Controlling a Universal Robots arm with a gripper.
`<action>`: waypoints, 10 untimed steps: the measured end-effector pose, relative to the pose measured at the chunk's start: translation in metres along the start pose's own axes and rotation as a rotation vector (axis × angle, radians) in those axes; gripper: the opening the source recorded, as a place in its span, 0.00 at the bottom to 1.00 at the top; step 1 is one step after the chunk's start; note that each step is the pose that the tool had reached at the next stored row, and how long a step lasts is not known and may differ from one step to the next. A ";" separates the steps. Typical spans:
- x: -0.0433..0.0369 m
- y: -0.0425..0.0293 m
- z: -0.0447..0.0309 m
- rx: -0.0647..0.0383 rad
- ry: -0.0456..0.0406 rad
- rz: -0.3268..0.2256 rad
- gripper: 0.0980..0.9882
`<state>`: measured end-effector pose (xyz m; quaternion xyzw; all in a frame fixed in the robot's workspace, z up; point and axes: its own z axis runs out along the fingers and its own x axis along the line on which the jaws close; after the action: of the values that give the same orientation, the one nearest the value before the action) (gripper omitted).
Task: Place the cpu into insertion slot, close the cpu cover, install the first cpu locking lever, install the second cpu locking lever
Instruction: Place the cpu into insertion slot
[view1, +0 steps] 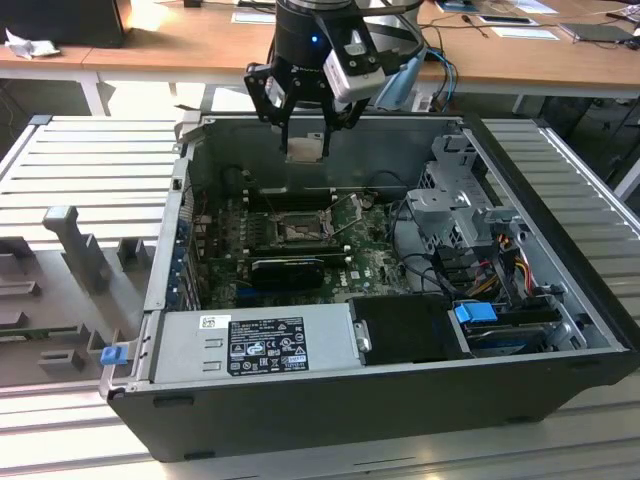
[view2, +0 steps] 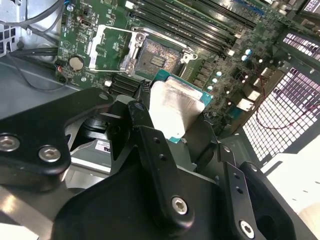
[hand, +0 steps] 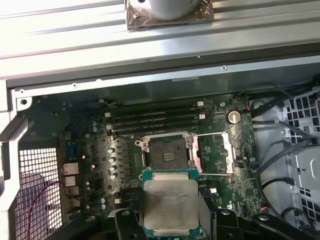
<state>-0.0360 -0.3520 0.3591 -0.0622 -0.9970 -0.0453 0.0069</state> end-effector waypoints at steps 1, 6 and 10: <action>0.0000 0.0000 0.0000 0.000 -0.0006 0.007 0.48; 0.0000 0.0000 0.0001 -0.001 -0.0026 0.029 0.48; 0.0000 0.0000 0.0001 -0.001 -0.0039 0.044 0.48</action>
<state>-0.0360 -0.3521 0.3589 -0.0842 -0.9954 -0.0454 0.0059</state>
